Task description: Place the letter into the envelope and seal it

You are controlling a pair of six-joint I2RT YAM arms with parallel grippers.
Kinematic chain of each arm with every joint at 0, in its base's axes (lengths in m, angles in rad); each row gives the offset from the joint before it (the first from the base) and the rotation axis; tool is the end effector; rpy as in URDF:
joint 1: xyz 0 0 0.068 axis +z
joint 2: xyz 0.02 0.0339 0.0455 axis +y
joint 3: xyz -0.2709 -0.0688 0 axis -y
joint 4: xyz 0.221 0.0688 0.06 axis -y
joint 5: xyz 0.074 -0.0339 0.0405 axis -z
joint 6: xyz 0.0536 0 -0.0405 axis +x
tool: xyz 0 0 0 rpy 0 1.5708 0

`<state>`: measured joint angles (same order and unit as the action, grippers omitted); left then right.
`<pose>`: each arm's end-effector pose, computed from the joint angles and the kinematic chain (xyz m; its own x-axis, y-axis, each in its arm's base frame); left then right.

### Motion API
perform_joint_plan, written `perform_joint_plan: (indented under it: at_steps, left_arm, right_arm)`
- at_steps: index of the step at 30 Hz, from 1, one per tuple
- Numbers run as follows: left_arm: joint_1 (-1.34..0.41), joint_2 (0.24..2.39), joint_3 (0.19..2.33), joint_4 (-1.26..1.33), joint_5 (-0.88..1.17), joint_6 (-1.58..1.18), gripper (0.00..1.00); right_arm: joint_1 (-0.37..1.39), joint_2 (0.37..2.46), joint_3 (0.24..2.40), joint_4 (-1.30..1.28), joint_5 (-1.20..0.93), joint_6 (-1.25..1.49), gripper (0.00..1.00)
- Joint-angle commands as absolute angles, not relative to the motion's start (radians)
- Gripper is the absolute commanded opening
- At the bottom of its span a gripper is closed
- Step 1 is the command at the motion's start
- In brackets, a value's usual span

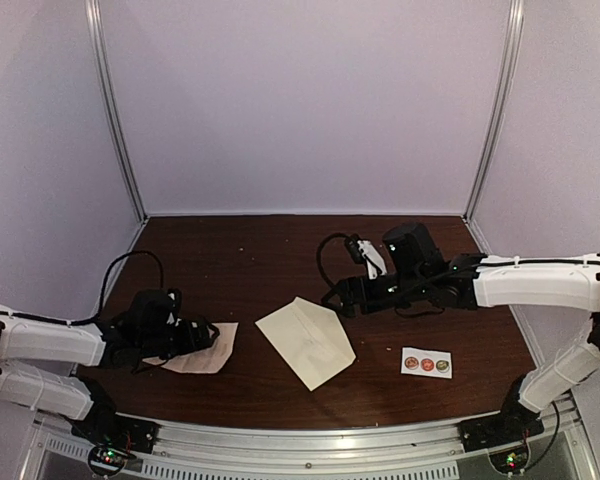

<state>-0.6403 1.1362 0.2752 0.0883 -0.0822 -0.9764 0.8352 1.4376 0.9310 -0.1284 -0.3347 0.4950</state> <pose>0.1524 -0.1080 0.1417 -0.7677 -0.4577 -0.4485 -0.1567 0.8128 -0.5611 0.1928 0.2392 0.2533 -0.7672 -0.1791 -0.6159 -0.5833 0.5941 0.5539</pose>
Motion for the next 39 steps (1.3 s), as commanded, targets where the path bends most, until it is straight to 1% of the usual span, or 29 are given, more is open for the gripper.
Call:
perform_joint_plan:
  at_steps: [1, 6, 9, 13, 16, 20, 23, 25, 27, 33, 39]
  left_arm:
    - [-0.701, 1.219, 0.309, 0.177, 0.040, -0.916, 0.94]
    - [-0.819, 1.336, 0.393, 0.241, 0.017, -0.973, 0.94]
    - [-0.896, 1.398, 0.472, 0.260, -0.034, -0.989, 0.94]
    - [-0.920, 1.414, 0.567, 0.240, -0.042, -0.985, 0.94]
    - [-0.919, 1.375, 0.622, 0.151, -0.082, -0.965, 0.96]
    - [-0.899, 1.303, 0.671, -0.067, -0.138, -0.945, 0.98]
    - [-0.838, 1.244, 0.647, -0.141, -0.108, -0.936, 0.98]
    - [-0.769, 1.208, 0.605, -0.149, -0.038, -0.934, 0.98]
    - [-0.732, 1.164, 0.562, -0.150, -0.027, -0.937, 0.98]
    - [-0.673, 1.071, 0.472, -0.157, -0.032, -0.935, 0.98]
    - [-0.670, 1.053, 0.385, -0.039, 0.060, -0.951, 0.98]
  right_arm:
    - [0.835, 1.453, 0.921, -0.080, -0.326, 0.526, 0.88]
    - [0.836, 1.465, 0.906, -0.049, -0.350, 0.554, 0.87]
    - [0.840, 1.473, 0.897, -0.033, -0.360, 0.570, 0.86]
    - [0.847, 1.481, 0.892, -0.021, -0.374, 0.582, 0.84]
    - [0.855, 1.491, 0.893, -0.020, -0.381, 0.586, 0.83]
    - [0.871, 1.520, 0.894, -0.003, -0.402, 0.600, 0.81]
    - [0.891, 1.560, 0.909, 0.024, -0.417, 0.612, 0.79]
    - [0.906, 1.589, 0.922, 0.043, -0.428, 0.622, 0.76]
    - [0.922, 1.618, 0.937, 0.062, -0.440, 0.634, 0.74]
    - [0.983, 1.703, 0.977, 0.117, -0.459, 0.675, 0.69]
    - [1.017, 1.796, 1.008, 0.176, -0.481, 0.724, 0.64]
